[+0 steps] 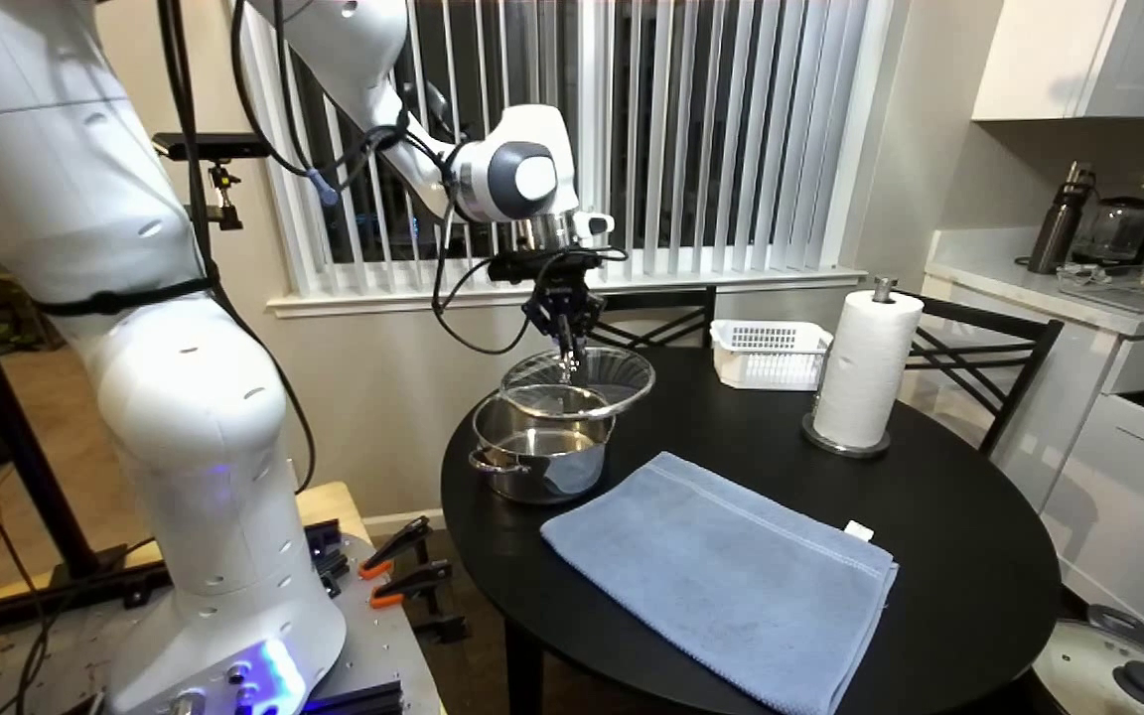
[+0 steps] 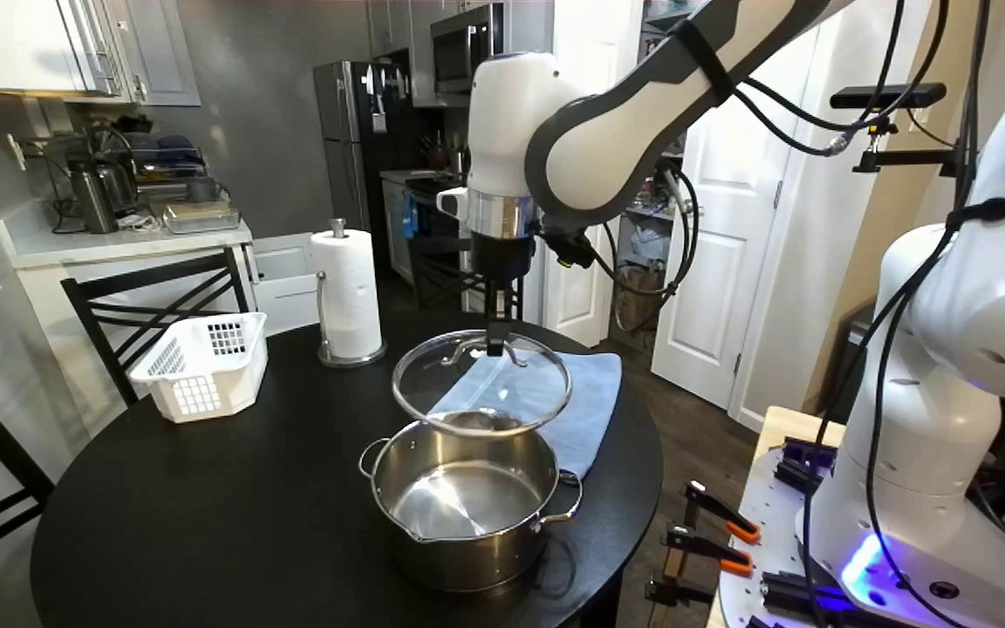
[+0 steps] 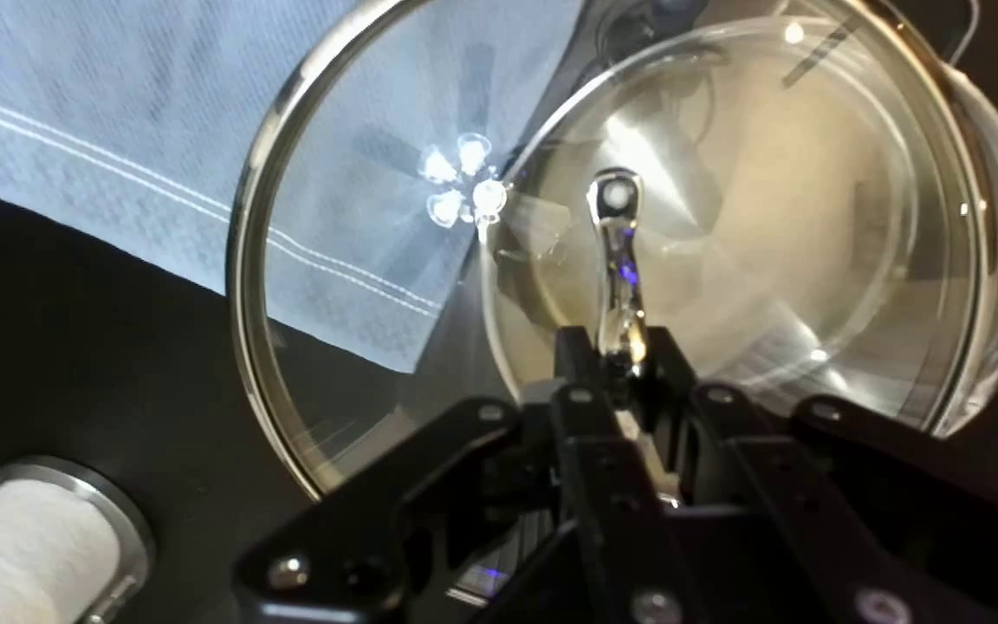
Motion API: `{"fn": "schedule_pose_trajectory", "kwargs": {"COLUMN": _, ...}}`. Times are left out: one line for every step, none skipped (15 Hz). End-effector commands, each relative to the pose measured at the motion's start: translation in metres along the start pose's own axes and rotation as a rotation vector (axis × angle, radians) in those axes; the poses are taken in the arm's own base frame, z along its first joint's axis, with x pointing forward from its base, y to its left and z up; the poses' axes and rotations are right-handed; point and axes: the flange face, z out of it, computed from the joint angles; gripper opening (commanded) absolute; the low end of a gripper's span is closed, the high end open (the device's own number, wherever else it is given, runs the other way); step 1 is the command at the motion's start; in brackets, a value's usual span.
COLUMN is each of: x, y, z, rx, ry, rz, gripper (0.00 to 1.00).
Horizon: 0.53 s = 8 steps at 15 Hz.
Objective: Remove the glass lid from the silver pot and put it on the blue towel
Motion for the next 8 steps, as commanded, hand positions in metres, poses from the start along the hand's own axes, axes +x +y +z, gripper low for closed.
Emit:
{"fn": "schedule_pose_trajectory", "kwargs": {"x": -0.029, "y": 0.066, "z": -0.021, "rx": -0.037, "ry": 0.022, "rz": 0.153, "gripper": 0.08}}
{"fn": "schedule_pose_trajectory", "kwargs": {"x": -0.037, "y": 0.086, "z": -0.022, "rx": -0.039, "ry": 0.018, "rz": 0.199, "gripper": 0.08}}
{"fn": "schedule_pose_trajectory", "kwargs": {"x": -0.044, "y": 0.106, "z": -0.022, "rx": -0.047, "ry": 0.011, "rz": 0.245, "gripper": 0.08}}
{"fn": "schedule_pose_trajectory", "kwargs": {"x": -0.048, "y": 0.124, "z": -0.021, "rx": -0.049, "ry": 0.007, "rz": 0.279, "gripper": 0.08}}
{"fn": "schedule_pose_trajectory", "kwargs": {"x": -0.051, "y": 0.143, "z": -0.017, "rx": -0.044, "ry": -0.001, "rz": 0.305, "gripper": 0.08}}
{"fn": "schedule_pose_trajectory", "kwargs": {"x": -0.054, "y": 0.158, "z": -0.013, "rx": -0.036, "ry": -0.003, "rz": 0.330, "gripper": 0.08}}
{"fn": "schedule_pose_trajectory", "kwargs": {"x": -0.056, "y": 0.173, "z": -0.006, "rx": -0.027, "ry": -0.015, "rz": 0.356, "gripper": 0.08}}
{"fn": "schedule_pose_trajectory", "kwargs": {"x": -0.056, "y": 0.185, "z": 0.001, "rx": -0.022, "ry": -0.022, "rz": 0.376, "gripper": 0.08}}
